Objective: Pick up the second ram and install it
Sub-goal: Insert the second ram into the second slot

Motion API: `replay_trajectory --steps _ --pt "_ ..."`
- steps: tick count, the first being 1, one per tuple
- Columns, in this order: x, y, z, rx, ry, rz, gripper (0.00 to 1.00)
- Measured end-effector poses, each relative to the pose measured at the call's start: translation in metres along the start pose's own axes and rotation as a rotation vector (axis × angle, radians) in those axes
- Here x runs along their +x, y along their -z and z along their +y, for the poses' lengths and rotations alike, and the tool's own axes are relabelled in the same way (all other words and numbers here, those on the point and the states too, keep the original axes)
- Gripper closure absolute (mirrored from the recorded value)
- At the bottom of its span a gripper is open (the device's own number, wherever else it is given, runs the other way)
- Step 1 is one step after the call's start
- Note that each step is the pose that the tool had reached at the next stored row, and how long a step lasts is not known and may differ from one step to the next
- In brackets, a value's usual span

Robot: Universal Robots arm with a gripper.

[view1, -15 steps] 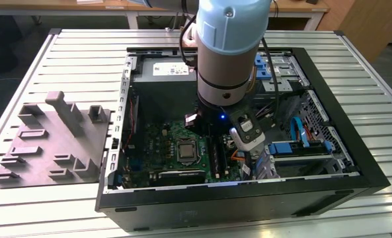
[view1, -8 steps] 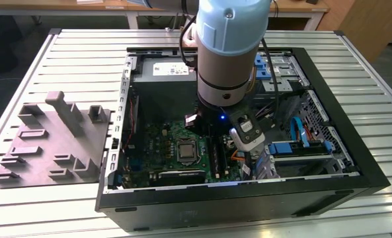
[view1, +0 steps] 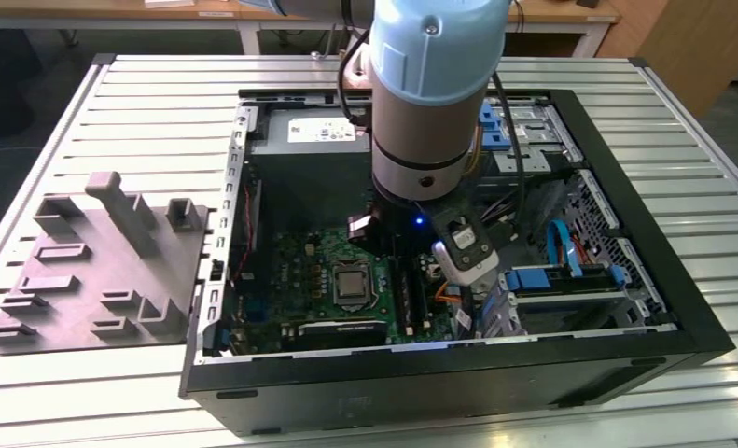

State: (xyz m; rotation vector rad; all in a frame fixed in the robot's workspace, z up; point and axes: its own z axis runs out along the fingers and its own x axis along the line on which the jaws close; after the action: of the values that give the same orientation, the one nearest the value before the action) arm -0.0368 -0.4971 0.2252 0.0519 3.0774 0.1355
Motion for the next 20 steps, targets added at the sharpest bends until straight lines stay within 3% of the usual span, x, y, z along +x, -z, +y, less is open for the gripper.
replay_trajectory --steps 20 --pt "0.0003 -0.0008 -0.0002 -0.0008 0.011 0.0009 0.88"
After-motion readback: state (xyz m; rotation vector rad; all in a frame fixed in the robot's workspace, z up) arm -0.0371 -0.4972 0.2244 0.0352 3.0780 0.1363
